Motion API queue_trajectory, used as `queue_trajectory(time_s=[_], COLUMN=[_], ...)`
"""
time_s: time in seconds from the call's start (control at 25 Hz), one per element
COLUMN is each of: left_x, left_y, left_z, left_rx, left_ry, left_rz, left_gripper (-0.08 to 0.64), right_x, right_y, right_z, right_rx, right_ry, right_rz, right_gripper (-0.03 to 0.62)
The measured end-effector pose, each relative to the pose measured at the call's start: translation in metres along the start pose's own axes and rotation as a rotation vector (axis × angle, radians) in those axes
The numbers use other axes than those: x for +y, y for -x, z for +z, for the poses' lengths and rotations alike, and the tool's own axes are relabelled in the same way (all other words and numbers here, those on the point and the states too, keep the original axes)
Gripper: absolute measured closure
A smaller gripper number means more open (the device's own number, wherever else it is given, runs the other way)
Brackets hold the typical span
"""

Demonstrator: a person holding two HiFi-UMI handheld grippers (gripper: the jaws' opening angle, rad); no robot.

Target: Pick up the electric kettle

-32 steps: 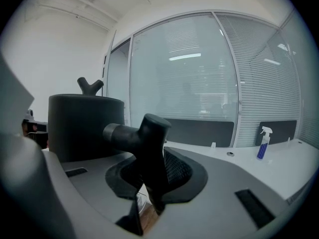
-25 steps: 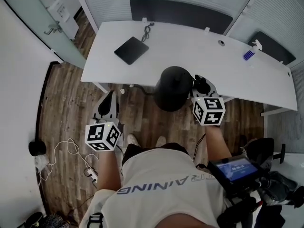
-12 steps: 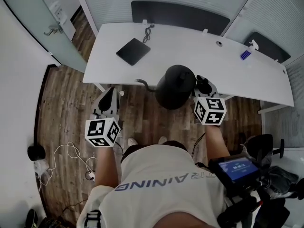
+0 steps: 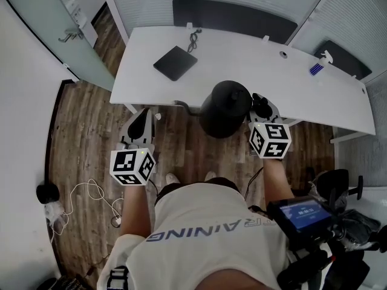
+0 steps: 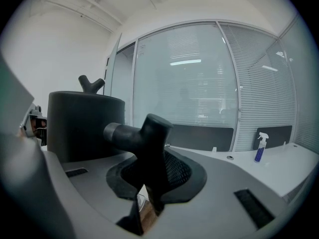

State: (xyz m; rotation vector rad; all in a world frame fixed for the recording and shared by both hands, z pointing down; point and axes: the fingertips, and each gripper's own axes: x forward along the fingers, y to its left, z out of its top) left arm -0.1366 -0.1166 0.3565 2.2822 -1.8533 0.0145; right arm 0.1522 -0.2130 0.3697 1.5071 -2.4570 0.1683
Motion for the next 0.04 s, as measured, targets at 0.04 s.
queue_trajectory(time_s=[0.04], left_x=[0.0013], left_y=[0.001], left_z=[0.0], left_rx=[-0.001], left_ry=[-0.001], left_rz=[-0.001], left_gripper=[0.543], right_x=[0.0022], right_y=[-0.0003], right_z=[0.0002], right_rx=[0.0], right_ry=[0.002], right_rz=[0.001], right_gripper=[0.518])
